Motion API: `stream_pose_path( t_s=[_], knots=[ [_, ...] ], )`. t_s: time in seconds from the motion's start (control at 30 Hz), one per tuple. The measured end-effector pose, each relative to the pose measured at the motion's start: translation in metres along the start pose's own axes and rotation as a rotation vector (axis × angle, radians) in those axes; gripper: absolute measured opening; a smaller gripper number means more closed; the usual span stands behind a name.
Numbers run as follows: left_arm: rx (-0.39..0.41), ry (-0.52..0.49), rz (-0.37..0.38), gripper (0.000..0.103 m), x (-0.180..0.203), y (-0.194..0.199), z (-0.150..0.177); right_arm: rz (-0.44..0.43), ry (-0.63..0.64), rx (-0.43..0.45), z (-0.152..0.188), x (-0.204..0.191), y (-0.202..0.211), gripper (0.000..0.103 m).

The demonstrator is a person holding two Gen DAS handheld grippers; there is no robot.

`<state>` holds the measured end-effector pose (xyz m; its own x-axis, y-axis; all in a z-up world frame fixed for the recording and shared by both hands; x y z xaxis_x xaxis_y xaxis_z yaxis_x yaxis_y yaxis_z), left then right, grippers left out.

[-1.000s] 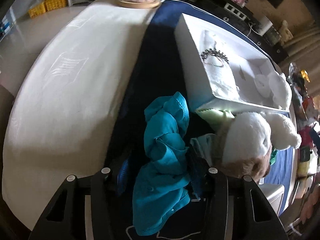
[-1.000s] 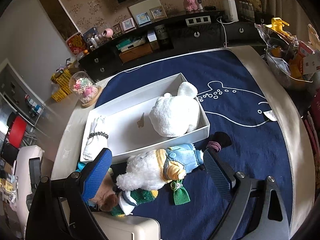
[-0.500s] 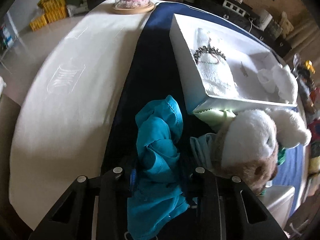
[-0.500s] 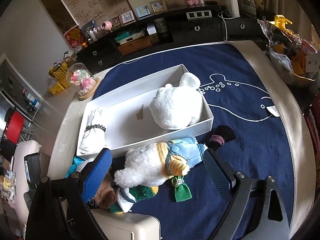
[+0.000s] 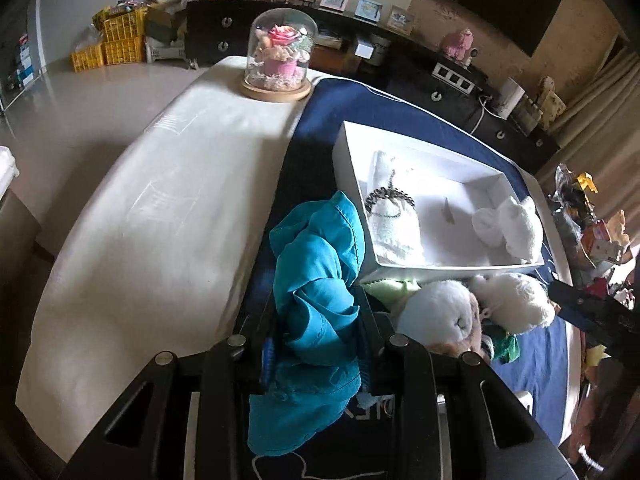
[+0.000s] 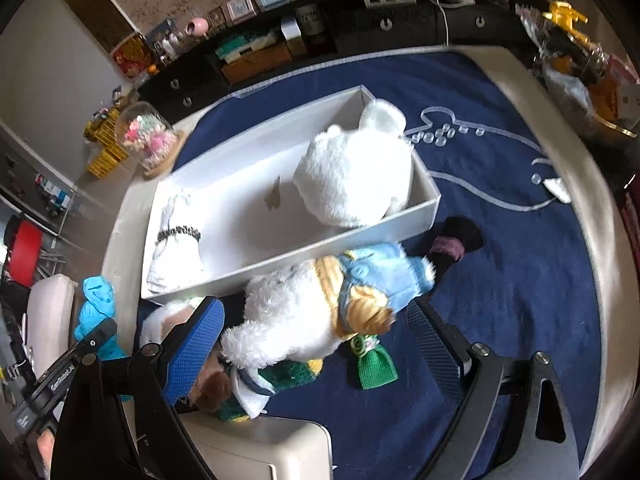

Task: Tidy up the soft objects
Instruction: 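Grasp the teal cloth with the left gripper while the right gripper grasps the denim plush dog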

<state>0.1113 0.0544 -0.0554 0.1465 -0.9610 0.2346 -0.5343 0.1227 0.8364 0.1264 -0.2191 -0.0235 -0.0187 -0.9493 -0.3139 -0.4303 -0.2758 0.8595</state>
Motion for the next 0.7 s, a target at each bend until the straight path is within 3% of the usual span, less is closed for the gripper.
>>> stream_pose_path(
  t_s=[0.27, 0.47, 0.7],
  knots=[
    [0.011, -0.033, -0.003, 0.031, 0.006, 0.01, 0.008, -0.011, -0.066, -0.098, 0.013, -0.004, -0.033, 0.103],
    [0.001, -0.08, 0.003, 0.031, 0.018, 0.008, 0.013, 0.009, -0.105, -0.081, 0.01, -0.003, -0.053, 0.103],
    [-0.006, -0.088, 0.004, 0.031, 0.018, 0.008, 0.016, -0.077, -0.224, -0.071, 0.009, 0.018, -0.06, 0.103]
  ],
)
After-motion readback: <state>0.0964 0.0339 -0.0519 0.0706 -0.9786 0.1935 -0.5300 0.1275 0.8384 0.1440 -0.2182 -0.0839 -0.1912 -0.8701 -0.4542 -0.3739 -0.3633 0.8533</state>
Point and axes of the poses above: each gripper's, at about its wrist camera, not at the fingertips, and y roughly against the way its jaws point, x to its right, z to its underside, the point moved 7 cm from there along -y, roughly the way its jaws point
